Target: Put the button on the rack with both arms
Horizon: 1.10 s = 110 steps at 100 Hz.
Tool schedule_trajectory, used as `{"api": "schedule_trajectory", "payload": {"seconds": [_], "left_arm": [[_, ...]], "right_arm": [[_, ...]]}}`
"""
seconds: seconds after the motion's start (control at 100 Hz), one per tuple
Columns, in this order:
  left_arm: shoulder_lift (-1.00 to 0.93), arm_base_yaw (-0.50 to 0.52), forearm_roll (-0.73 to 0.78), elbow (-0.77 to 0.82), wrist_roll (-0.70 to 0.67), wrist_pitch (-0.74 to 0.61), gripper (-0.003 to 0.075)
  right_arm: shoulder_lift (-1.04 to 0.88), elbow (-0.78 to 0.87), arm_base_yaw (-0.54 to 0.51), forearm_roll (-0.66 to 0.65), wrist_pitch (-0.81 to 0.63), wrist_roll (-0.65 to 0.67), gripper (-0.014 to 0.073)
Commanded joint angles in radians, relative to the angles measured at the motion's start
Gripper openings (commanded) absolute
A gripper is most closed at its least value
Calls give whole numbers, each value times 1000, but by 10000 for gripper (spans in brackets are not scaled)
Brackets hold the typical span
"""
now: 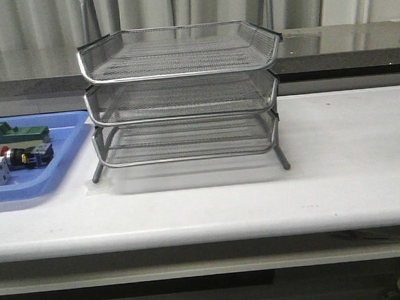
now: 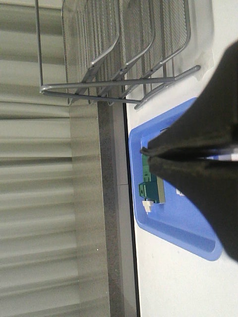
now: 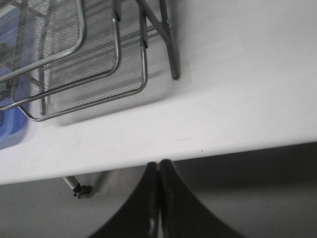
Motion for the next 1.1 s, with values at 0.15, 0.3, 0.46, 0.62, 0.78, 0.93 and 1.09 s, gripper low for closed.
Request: {"api": "schedule_trajectory", "payload": {"seconds": [0.15, 0.3, 0.46, 0.62, 0.78, 0.93, 1.09], "left_arm": [[-32, 1, -3, 54, -10, -79, -21], [-32, 1, -3, 54, -10, -79, -21], [-32, 1, -3, 54, -10, -79, -21], [-32, 1, -3, 54, -10, -79, -21], [-32, 1, -3, 54, -10, -79, -21], [-32, 1, -3, 54, -10, -79, -21], [-32, 1, -3, 54, -10, -79, -21]], "right_arm": [[104, -35, -6, 70, -58, -1, -60], [141, -35, -6, 72, -62, -28, -36], [148, -35, -6, 88, -65, -28, 120], [148, -35, -6, 119, -80, -28, 298], [152, -35, -6, 168, -92, -28, 328], [197, -36, 2, 273, -132, -71, 328], [282, -36, 17, 472, -143, -205, 328]]}}
